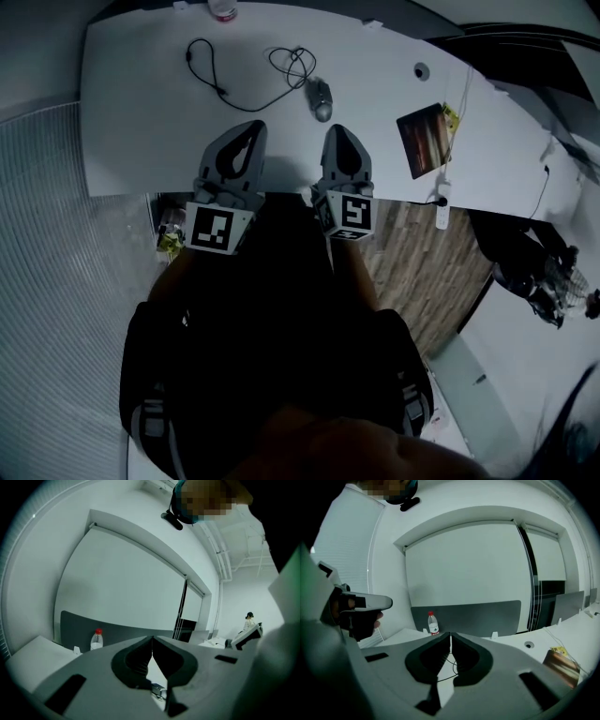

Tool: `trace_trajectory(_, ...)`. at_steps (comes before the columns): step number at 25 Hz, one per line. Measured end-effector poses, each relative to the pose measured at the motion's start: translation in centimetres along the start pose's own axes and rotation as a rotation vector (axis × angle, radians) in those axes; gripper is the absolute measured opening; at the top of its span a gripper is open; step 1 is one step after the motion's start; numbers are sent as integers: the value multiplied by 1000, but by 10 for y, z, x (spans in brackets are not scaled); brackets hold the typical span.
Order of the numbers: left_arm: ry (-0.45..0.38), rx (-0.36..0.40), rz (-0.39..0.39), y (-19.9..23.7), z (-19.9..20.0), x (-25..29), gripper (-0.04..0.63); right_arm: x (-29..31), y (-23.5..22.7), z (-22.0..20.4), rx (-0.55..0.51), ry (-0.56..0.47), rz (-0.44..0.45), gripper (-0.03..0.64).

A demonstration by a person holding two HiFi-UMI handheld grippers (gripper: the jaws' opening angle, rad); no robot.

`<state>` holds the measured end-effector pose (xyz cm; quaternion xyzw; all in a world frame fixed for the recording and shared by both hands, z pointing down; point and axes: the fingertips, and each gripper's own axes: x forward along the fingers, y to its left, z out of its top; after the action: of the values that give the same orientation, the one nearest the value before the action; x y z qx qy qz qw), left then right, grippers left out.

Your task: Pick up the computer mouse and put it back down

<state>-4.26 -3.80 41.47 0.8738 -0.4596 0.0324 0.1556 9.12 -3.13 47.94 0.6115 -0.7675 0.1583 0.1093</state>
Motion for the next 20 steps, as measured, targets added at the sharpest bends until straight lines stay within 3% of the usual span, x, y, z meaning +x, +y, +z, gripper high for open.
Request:
trace_trajectory(7,40,-20,41,-8,-20,34,6,41,-22,-36,20,133,61,70)
trace_trajectory(12,68,-24,49,-9,-33,56,5,69,-44,-83,-49,249,89,133)
trace_trajectory(20,95,-31,46,-2,-49,87,5,110,-60,-160,-56,480,99,267)
